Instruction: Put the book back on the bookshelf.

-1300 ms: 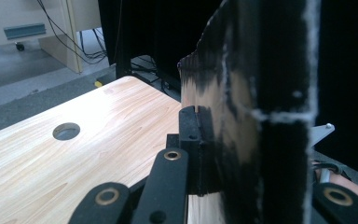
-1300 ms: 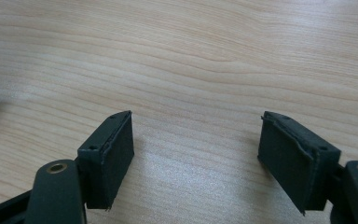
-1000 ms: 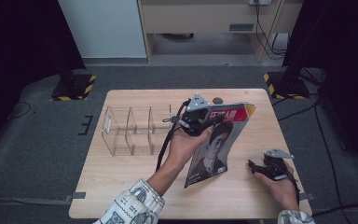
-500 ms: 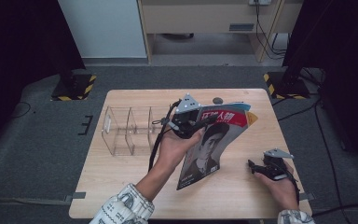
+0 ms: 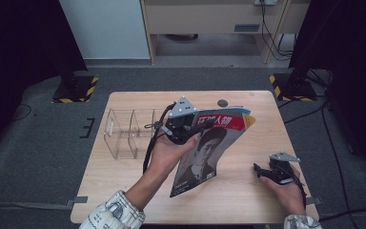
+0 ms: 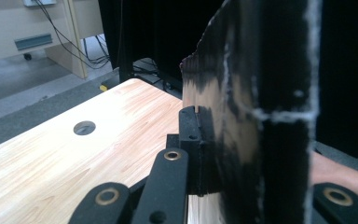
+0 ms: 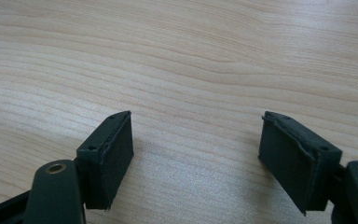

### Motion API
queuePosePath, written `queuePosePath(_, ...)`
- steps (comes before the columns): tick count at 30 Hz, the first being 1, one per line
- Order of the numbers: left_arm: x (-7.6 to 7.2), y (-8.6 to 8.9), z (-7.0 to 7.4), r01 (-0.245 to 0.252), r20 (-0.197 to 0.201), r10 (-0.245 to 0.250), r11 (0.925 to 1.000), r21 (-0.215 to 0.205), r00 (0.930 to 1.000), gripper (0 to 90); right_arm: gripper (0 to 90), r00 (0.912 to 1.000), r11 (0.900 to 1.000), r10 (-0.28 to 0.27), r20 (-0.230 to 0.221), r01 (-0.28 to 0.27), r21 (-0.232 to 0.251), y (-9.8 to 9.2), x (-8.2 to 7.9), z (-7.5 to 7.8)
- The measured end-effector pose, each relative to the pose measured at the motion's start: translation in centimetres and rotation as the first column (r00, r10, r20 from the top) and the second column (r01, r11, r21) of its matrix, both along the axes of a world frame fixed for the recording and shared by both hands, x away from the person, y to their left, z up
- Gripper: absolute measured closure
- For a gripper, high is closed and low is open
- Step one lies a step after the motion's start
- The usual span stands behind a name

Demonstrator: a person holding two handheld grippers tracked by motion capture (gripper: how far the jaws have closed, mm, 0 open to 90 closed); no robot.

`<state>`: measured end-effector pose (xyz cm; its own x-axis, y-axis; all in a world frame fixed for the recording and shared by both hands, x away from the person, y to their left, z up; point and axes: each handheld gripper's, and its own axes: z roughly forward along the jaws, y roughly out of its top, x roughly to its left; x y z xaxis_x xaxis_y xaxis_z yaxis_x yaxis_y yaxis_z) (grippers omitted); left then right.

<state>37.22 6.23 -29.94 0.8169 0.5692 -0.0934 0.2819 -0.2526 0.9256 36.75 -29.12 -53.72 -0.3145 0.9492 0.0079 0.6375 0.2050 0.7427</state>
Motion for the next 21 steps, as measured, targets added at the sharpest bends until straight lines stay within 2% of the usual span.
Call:
queuePosePath(3,-0.3,0.4,0.1,-0.003,0.006,0.003,1.0,0.001,1.0,86.7,26.0,1.0,1.0,0.0,0.0,0.0,0.0,0.0,0.0,0.0)
queuePosePath(10,-1.8,2.7,0.2,-0.013,0.02,0.013,0.9999,-0.001,0.9997,86.7,26.0,1.0,1.0,0.0,-0.002,0.0,-0.001,0.0,0.0,0.0)
queuePosePath(21,-2.1,4.8,0.2,-0.042,0.027,0.041,0.9991,0.008,0.9988,86.7,26.0,1.0,1.0,0.001,-0.002,-0.001,0.0,0.0,0.0,0.0)
